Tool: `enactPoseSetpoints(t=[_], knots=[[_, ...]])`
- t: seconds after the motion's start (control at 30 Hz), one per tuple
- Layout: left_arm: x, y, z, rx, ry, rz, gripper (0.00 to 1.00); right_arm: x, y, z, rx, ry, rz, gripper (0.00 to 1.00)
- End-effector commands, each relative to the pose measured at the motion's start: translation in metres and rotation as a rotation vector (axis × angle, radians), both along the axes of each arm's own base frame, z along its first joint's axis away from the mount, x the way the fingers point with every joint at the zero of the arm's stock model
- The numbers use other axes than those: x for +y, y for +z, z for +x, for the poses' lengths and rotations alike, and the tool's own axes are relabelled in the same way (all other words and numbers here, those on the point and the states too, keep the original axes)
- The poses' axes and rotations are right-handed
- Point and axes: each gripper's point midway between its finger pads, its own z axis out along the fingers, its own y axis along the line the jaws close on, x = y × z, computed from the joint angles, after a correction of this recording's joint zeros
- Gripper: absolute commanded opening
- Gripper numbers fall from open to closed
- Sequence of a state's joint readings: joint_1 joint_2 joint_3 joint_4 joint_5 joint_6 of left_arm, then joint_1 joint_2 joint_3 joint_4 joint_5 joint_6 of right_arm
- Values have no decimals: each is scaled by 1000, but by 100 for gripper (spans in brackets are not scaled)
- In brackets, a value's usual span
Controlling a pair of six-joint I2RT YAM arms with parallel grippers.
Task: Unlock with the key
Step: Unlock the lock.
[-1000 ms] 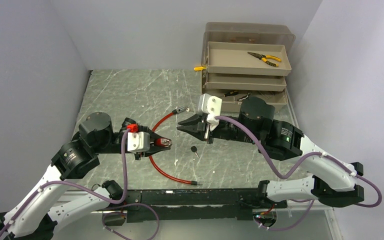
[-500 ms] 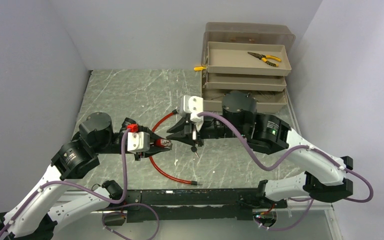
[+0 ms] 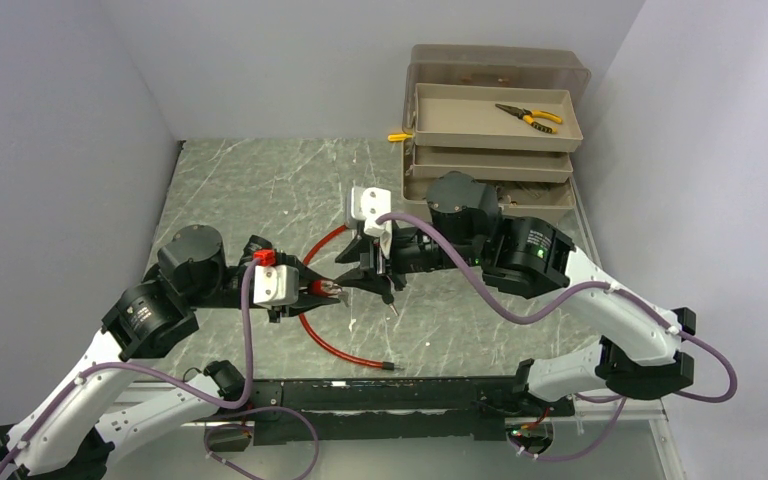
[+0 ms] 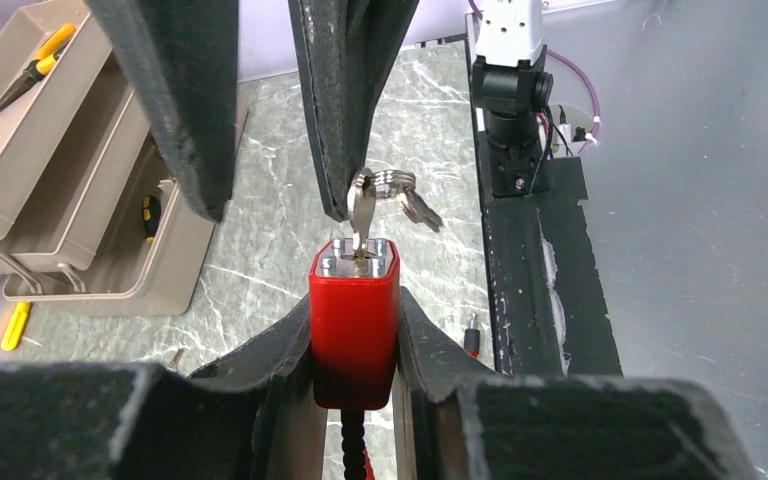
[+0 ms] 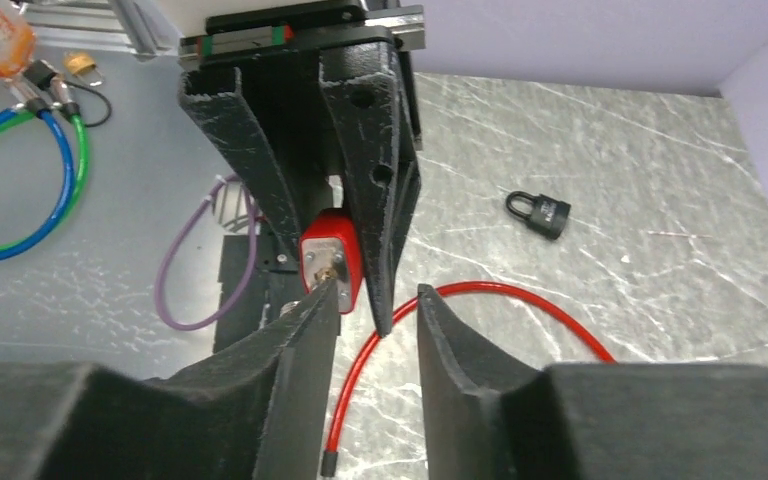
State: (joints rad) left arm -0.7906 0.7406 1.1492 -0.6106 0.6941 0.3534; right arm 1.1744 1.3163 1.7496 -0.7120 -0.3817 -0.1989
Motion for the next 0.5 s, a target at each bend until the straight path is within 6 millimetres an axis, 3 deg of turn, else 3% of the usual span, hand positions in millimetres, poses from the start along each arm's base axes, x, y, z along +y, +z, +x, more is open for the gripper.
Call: enactPoseSetpoints(t=[0.0,0.1,0.33,0.47], knots=[[1,17,-3,-42,-15,-48,0,-18,35,12,-45,-91,87,41],[0,18,-4,-43,-20,-51,0,-23,46,11,-41,-84,121,45],[-1,18,-3,-42,-22,-50,0,-15,38,-6,24,33,95,47],[-1,18,-3,-47,-22,-49,0,-13,36,-13,37,81,92,42]])
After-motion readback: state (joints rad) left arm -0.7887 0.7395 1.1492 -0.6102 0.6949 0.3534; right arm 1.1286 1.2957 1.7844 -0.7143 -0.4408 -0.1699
